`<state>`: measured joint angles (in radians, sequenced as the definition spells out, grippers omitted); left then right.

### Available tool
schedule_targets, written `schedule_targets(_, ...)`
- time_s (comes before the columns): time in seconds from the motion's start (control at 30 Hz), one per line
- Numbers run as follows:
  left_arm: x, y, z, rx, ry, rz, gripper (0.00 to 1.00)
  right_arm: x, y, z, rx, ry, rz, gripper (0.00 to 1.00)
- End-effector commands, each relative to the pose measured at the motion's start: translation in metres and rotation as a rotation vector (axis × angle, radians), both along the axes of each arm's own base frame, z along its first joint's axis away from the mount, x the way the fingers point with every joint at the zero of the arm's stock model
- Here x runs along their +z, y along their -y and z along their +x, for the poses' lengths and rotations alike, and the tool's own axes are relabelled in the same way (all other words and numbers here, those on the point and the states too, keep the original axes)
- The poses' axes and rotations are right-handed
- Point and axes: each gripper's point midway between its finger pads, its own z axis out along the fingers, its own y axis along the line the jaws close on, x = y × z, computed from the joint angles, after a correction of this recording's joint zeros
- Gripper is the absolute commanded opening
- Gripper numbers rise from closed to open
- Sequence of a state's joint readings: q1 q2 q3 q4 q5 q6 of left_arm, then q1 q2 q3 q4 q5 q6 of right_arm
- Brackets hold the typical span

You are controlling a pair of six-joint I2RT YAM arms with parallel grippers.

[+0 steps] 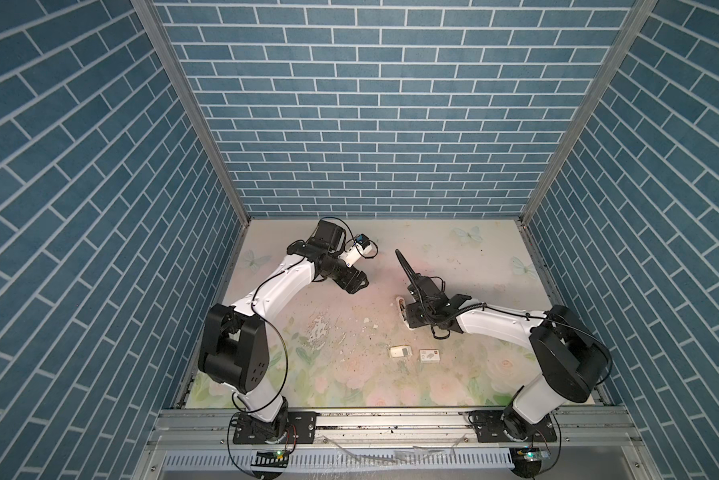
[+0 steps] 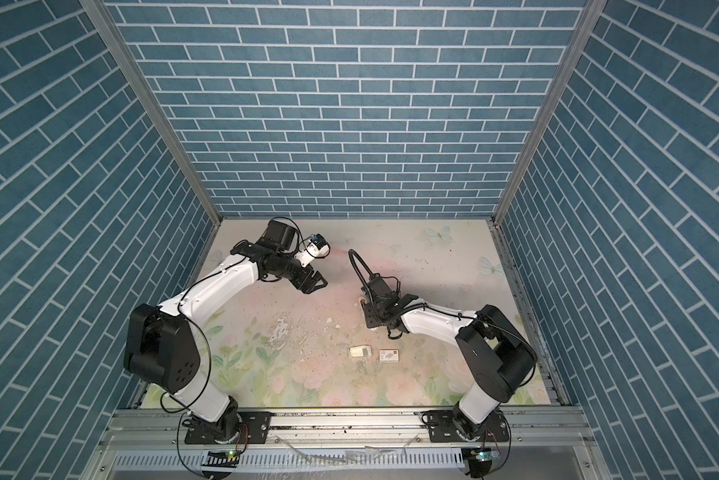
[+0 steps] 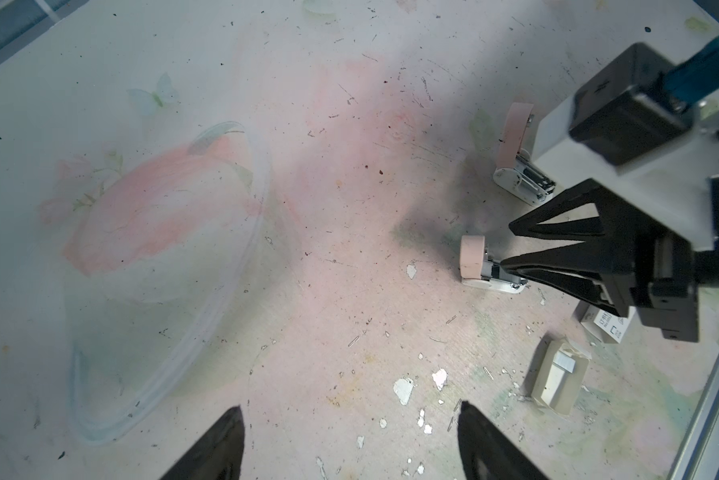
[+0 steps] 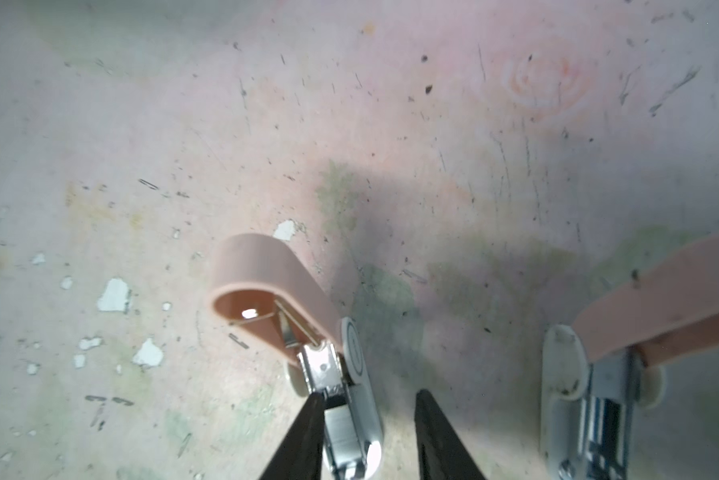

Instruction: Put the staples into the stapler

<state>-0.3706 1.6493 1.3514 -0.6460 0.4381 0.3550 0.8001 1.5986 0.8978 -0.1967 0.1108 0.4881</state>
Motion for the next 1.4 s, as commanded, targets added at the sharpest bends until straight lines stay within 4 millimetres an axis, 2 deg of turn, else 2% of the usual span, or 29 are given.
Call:
schedule_targets(0.0,0.001,-0.004,0.001,0.006,-0.001,0.005,0.82,0.017,0.000,0.004,0.022,0.041,0.007,0.39)
schedule_targets(0.13,0.002,-0.005,0.000,0.007,0.003,0.005,0.82,0.015,-0.001,0.000,0.028,0.025,0.019,0.39)
schedule_targets(0.37,0.006,-0.006,0.001,0.010,0.011,0.003,0.82,-0.008,-0.012,-0.015,0.072,-0.060,0.073,0.42)
schedule_targets(0.5,0.006,-0.007,0.002,0.010,0.008,0.004,0.82,-0.020,-0.002,-0.012,0.031,-0.063,0.020,0.42)
schedule_targets(0.9,0.010,-0.010,0.000,0.012,0.016,0.009,0.82,-0.032,-0.014,-0.008,0.055,-0.087,0.028,0.42)
schedule_targets(1.37,0.007,-0.009,0.001,0.015,0.012,0.007,0.82,-0.035,-0.028,-0.004,0.069,-0.099,0.062,0.40)
